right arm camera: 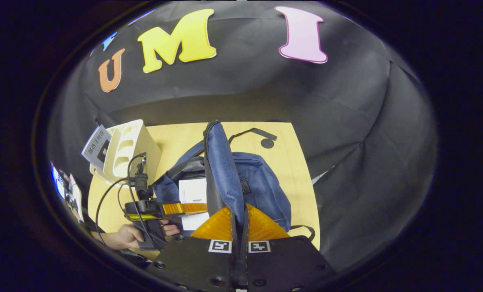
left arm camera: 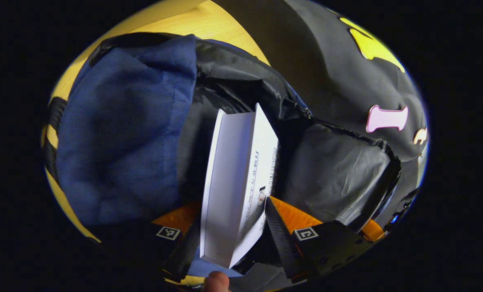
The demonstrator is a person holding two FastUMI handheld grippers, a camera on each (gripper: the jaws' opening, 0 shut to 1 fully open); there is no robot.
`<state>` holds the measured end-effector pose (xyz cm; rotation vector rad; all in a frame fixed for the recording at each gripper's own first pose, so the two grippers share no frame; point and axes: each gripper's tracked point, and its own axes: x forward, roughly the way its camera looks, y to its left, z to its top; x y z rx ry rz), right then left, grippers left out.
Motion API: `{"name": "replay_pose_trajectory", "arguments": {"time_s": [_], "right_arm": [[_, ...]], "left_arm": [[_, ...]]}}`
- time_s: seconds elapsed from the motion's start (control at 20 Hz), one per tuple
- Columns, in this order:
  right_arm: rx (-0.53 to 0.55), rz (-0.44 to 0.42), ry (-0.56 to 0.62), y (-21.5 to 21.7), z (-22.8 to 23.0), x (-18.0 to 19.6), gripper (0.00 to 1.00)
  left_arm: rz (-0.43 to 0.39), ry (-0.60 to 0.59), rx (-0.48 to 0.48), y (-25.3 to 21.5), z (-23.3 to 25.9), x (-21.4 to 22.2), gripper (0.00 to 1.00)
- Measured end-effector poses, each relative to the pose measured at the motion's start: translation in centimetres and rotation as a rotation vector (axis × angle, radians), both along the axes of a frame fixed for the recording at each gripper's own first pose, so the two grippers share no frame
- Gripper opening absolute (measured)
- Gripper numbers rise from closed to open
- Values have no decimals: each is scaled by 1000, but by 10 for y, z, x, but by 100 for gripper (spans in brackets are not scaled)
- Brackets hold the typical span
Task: Open the schoolbag, grab two books from the bookshelf and put them into the schoolbag.
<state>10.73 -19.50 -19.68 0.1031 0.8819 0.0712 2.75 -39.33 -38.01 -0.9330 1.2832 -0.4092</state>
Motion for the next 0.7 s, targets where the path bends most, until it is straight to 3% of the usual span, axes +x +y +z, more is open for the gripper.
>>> {"name": "replay_pose_trajectory", "arguments": {"time_s": [0.05,0.1,0.2,0.25,0.3,0.5,0.7], "right_arm": [[-1,2,-2,1,0,0,0],[-1,4,0,2,-1,0,0],[0,5,1,5,-3,0,0],[1,4,0,6,-3,-1,0],[0,4,0,8,-4,-2,0],[-15,6,-6,13,-5,-4,0],[-39,6,-16,19,-7,-8,0]], "left_arm": [[-32,-18,48,6,2,-3,96],[-61,-33,97,13,3,-5,90],[-86,-60,172,22,10,-6,97],[-85,-75,189,29,18,-5,85],[-90,-93,215,36,25,-3,97],[-118,-216,352,85,66,2,98],[-94,-406,498,140,129,22,97]]}}
